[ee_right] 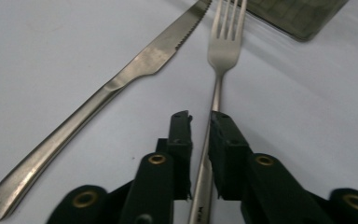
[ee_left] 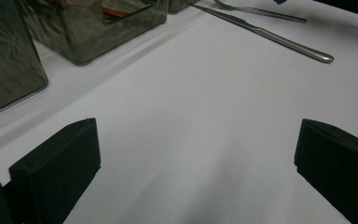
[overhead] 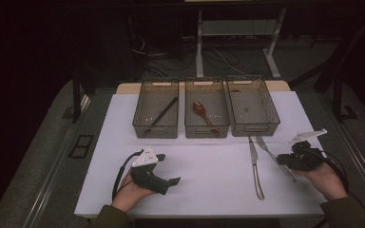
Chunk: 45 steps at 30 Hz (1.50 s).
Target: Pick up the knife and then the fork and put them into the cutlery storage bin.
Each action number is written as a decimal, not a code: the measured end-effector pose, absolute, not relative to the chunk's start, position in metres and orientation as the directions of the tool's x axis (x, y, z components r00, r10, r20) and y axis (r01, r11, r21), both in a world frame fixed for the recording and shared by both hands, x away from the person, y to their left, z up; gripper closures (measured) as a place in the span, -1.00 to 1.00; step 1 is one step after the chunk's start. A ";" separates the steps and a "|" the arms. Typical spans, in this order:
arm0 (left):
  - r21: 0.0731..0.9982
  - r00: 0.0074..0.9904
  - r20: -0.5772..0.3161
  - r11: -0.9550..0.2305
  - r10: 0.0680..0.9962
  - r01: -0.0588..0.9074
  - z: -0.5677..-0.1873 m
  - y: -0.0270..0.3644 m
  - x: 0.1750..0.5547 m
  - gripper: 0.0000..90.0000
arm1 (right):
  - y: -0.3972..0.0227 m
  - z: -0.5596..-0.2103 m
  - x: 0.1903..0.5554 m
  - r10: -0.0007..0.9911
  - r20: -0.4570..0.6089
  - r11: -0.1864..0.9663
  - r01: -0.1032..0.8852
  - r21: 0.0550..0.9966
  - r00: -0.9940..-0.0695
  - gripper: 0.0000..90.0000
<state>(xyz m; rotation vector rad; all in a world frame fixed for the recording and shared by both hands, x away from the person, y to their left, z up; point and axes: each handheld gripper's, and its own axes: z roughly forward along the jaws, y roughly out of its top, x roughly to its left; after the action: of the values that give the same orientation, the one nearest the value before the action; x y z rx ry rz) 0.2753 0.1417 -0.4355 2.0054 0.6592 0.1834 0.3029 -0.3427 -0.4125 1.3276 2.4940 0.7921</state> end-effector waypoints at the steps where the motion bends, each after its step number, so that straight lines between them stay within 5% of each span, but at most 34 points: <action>1: 0.849 0.841 -0.140 -0.374 0.522 0.373 -0.435 0.142 0.275 -1.00 | -0.342 -0.411 0.308 0.819 0.066 0.456 0.716 0.529 -0.571 0.61; 15: 0.848 0.842 -0.139 -0.377 0.521 0.373 -0.436 0.142 0.275 -1.00 | -0.315 -0.421 0.363 0.809 0.072 0.547 0.793 0.270 -0.583 0.56; 24: 0.847 0.844 -0.139 -0.379 0.519 0.373 -0.436 0.141 0.275 -1.00 | -0.306 -0.422 0.370 0.798 0.020 0.585 0.783 0.210 -0.602 0.79; 33: 0.847 0.843 -0.141 -0.378 0.519 0.374 -0.437 0.141 0.275 -1.00 | -0.309 -0.420 0.366 0.783 0.011 0.602 0.761 0.242 -0.622 0.88; 45: 0.847 0.841 -0.143 -0.375 0.522 0.376 -0.437 0.142 0.275 -1.00 | -0.317 -0.393 0.344 0.753 0.044 0.572 0.687 0.449 -0.656 0.88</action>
<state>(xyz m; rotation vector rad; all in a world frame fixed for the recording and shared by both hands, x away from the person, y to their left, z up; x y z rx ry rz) 0.2753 0.1418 -0.4365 2.0067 0.6607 0.1806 0.3441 -0.3175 -0.3925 1.2216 2.6477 0.6560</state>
